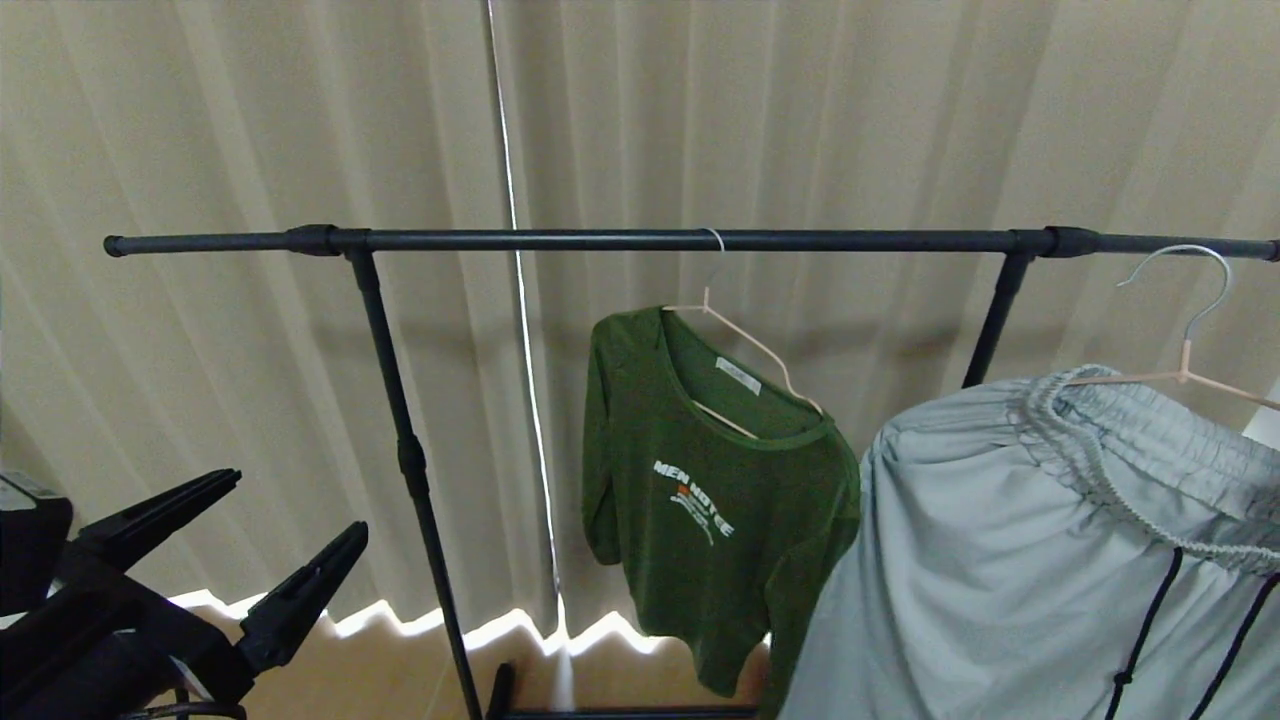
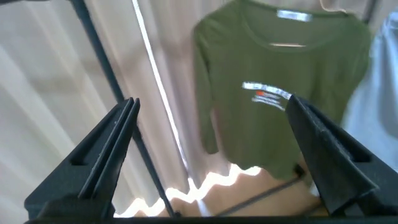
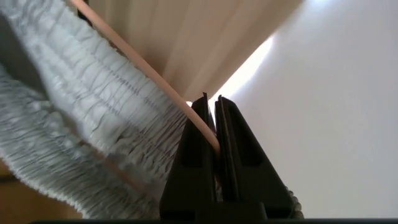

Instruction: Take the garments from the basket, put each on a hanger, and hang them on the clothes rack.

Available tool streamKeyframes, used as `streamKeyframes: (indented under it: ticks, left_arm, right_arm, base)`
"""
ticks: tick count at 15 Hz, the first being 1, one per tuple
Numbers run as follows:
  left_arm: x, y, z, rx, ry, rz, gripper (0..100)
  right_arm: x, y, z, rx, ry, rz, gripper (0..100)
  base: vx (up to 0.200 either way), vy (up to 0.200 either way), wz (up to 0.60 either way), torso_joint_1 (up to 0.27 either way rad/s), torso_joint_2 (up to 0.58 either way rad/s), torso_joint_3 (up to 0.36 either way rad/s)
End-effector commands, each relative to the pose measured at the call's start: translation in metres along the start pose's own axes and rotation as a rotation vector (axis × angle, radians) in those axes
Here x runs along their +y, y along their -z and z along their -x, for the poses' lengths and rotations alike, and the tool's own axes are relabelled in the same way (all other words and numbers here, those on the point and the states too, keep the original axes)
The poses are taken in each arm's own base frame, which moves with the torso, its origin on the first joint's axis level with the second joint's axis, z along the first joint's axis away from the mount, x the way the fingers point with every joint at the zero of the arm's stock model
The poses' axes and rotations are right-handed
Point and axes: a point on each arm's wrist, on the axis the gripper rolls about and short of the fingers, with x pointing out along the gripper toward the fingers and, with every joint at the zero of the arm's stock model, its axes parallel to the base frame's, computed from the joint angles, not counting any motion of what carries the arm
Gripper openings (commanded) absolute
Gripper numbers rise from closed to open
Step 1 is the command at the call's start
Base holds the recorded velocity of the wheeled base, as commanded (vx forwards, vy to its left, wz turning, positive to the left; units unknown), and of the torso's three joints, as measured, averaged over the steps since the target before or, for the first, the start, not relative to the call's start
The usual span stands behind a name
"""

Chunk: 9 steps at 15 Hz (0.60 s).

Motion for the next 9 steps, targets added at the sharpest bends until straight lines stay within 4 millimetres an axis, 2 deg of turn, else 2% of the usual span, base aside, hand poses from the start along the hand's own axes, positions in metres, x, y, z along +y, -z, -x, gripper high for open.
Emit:
streamKeyframes:
  ticks: [1,5,9]
  left_arm:
    - [0.000,0.000,0.000,0.001,-0.004,0.000,100]
    - [0.000,0.002,0.000,0.007,-0.001,-0.003,100]
    - [0.000,0.002,0.002,0.004,-0.002,-0.003,100]
  right_arm:
    - [0.001,0.000,0.001,-0.004,-0.004,0.002,0]
    - [0.003,0.003,0.005,-0.013,-0.018,0.008,0]
    - [0.012,-0.002,0.000,-0.018,-0.077,0.036,0]
  base:
    - [0.200,0.000,0.00,0.027,0.01,-0.002]
    - [0.200,0.000,0.00,0.002,0.00,0.006]
    - [0.000,0.000,0.00,0.000,0.00,0.000]
